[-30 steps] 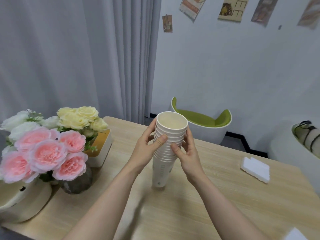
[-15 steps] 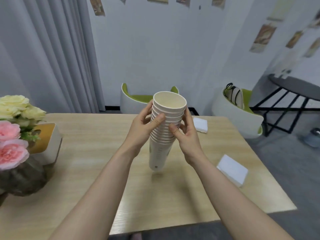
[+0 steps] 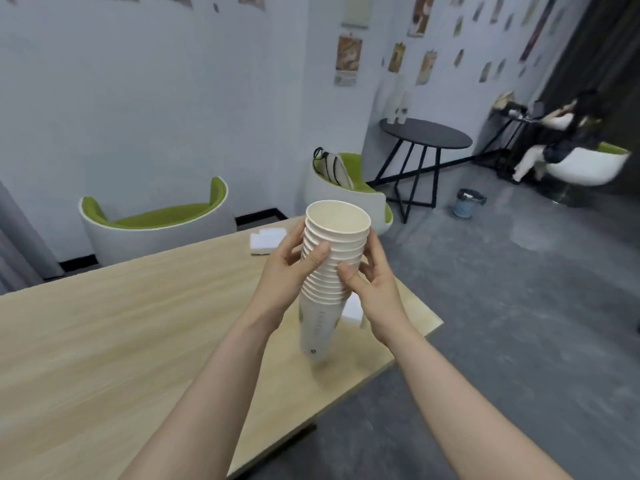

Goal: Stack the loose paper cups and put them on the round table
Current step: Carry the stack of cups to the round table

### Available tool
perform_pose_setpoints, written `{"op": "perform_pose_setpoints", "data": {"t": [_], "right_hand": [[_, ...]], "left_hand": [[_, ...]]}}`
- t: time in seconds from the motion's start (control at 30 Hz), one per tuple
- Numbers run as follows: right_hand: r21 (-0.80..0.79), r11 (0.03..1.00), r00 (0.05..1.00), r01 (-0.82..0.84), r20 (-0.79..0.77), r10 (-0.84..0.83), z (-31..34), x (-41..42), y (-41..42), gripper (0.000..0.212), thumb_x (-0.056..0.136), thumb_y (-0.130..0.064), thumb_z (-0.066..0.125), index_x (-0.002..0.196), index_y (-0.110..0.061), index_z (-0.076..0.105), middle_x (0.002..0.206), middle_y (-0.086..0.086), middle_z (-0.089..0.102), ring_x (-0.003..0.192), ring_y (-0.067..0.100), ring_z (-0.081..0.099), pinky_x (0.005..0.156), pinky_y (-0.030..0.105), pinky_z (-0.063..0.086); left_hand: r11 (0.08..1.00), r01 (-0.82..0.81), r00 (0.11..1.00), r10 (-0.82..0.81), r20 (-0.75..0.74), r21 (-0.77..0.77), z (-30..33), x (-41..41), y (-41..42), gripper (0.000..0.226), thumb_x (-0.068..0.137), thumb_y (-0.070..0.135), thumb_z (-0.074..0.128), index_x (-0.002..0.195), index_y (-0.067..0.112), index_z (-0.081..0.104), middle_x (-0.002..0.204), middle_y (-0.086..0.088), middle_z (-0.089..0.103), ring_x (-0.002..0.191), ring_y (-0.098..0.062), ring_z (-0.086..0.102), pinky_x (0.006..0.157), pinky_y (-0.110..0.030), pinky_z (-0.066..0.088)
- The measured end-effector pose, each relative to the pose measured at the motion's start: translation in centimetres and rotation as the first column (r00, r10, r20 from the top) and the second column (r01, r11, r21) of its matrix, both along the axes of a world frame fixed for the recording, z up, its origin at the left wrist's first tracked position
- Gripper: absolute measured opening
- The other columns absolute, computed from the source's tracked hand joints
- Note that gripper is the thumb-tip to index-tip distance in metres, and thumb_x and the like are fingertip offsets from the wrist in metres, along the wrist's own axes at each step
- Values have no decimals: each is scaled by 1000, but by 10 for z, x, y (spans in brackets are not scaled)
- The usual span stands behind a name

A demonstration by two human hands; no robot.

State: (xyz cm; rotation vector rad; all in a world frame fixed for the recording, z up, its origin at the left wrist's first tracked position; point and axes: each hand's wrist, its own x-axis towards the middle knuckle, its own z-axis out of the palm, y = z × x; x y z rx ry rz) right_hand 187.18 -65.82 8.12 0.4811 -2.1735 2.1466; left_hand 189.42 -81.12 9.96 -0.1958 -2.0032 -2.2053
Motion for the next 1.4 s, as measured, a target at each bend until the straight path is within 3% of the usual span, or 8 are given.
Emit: {"op": "perform_pose_setpoints", "data": {"t": [0.17,0.27,0.37,0.63,0.77,0.9,1.23,1.4], "right_hand": [[-50,988,989,149,-2,-149,3,-22,87,77,75,-34,72,141,-44,35,134,-25,53,121,-3,51,94,24,48],[-66,970,973,232,2,-232,3,-37,148,76,80,-22,71,145,-37,34,138,-17,51,125,3,50,100,32,48],[-62,946,948,318,-6,-319,6,-51,218,77,80,-20,72,145,-37,34,139,-15,51,126,5,50,101,32,47],[-49,883,882,466,-48,-468,12,-88,392,75,82,-16,71,143,-40,35,139,-18,51,128,4,48,103,31,45],[-13,854,851,521,-74,-520,10,-118,450,76,78,-32,74,142,-46,35,138,-21,50,127,4,49,101,33,45],[-24,841,836,540,-95,-540,12,-168,493,72,77,-34,72,138,-52,37,139,-21,50,125,2,50,99,29,45],[-32,827,821,562,-104,-562,30,-338,578,72,77,-33,73,136,-52,37,139,-20,50,126,6,51,105,45,44],[-17,818,813,576,-90,-575,34,-418,620,78,78,-30,72,144,-42,34,141,-17,49,127,7,50,104,41,44]], "left_hand": [[986,165,986,-165,-17,27,4,-44,86,49,79,43,70,125,53,54,122,19,64,110,-1,61,87,-30,52],[965,253,967,-252,-31,67,4,-71,148,50,79,39,71,126,46,56,122,15,65,111,-3,61,83,-23,53],[945,317,948,-315,-35,79,6,-98,218,57,78,40,72,132,41,53,125,15,64,116,-4,59,93,-32,49],[859,493,870,-487,-76,137,6,-159,399,52,85,24,69,134,33,53,127,6,64,119,-14,59,98,-41,48],[831,539,842,-533,-83,136,9,-194,460,48,86,22,70,130,37,56,122,8,67,114,-10,62,91,-30,53],[813,560,828,-553,-87,160,15,-245,506,46,83,22,71,124,40,60,117,8,69,108,-8,65,77,-17,53],[809,553,832,-550,-75,199,36,-417,597,46,85,11,68,126,31,59,114,3,71,104,-12,67,76,-19,54],[815,545,836,-546,-56,197,40,-499,637,43,85,13,68,119,37,60,110,5,72,98,-7,68,70,-14,52]]}}
